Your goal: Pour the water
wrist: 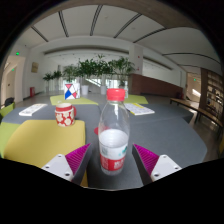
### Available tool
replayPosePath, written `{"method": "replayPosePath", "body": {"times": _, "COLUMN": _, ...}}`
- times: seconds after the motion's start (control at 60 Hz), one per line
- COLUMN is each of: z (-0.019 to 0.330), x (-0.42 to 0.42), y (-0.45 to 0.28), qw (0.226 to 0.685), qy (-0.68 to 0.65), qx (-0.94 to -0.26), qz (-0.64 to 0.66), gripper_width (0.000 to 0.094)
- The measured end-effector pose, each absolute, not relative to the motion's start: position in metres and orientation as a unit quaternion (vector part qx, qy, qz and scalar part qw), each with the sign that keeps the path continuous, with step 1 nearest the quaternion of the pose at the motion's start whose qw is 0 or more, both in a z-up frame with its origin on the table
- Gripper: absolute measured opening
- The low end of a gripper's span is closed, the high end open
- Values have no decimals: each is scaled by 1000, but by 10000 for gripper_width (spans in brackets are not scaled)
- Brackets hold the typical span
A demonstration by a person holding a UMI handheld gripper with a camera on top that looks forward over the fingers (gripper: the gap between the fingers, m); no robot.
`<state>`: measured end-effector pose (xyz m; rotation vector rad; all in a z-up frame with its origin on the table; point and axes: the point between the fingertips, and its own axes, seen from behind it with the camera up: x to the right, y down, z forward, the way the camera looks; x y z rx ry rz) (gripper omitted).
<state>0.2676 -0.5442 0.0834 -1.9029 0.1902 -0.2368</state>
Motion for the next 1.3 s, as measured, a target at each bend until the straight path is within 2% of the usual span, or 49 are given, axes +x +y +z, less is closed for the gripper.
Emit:
{"method": "replayPosePath", "body": {"times": 0.1, "z": 83, "x": 268, "y": -517, "qw": 585, "qy": 74, "qx": -803, "qz": -93, "gripper_width": 781}}
{"method": "replayPosePath", "body": {"times": 0.15, "z": 84, "x": 271, "y": -510, "qw": 588, "qy": 74, "qx": -800, "qz": -95, "gripper_width": 707}}
{"method": "replayPosePath", "body": {"times": 0.217, "z": 84, "x": 276, "y": -500, "qw": 592, "qy": 77, "qx": -795, "qz": -101, "gripper_width": 526}}
{"method": "replayPosePath", "body": {"times": 0.3, "z": 85, "x": 279, "y": -496, "qw": 599, "qy": 79, "qx": -791, "qz": -101, "gripper_width": 487}}
{"method": "replayPosePath", "body": {"times": 0.367, "z": 85, "x": 280, "y": -495, "qw": 600, "qy": 79, "qx": -789, "qz": -108, "gripper_width": 399}}
{"method": "replayPosePath", "body": {"times": 0.4, "z": 86, "x": 281, "y": -496, "qw": 599, "qy": 78, "qx": -788, "qz": -115, "gripper_width": 397}}
{"method": "replayPosePath", "body": {"times": 0.417, "z": 85, "x": 283, "y": -497, "qw": 599, "qy": 78, "qx": -788, "qz": -118, "gripper_width": 360}}
{"method": "replayPosePath", "body": {"times": 0.567, "z": 98, "x": 306, "y": -498, "qw": 588, "qy": 77, "qx": -787, "qz": -171, "gripper_width": 358}}
{"method": "replayPosePath", "body": {"times": 0.667, "z": 130, "x": 337, "y": -493, "qw": 579, "qy": 62, "qx": -776, "qz": -243, "gripper_width": 356}}
{"method": "replayPosePath", "body": {"times": 0.75, "z": 171, "x": 366, "y": -482, "qw": 571, "qy": 33, "qx": -752, "qz": -328, "gripper_width": 356}}
{"method": "replayPosePath", "body": {"times": 0.9, "z": 268, "x": 393, "y": -447, "qw": 545, "qy": -71, "qx": -680, "qz": -485, "gripper_width": 356}}
{"method": "replayPosePath", "body": {"times": 1.033, "z": 337, "x": 362, "y": -393, "qw": 503, "qy": -205, "qx": -586, "qz": -601, "gripper_width": 355}}
{"method": "replayPosePath", "body": {"times": 1.2, "z": 354, "x": 275, "y": -326, "qw": 426, "qy": -378, "qx": -443, "qz": -693, "gripper_width": 356}}
{"method": "replayPosePath", "body": {"times": 1.3, "z": 327, "x": 237, "y": -297, "qw": 384, "qy": -465, "qx": -367, "qz": -709, "gripper_width": 355}}
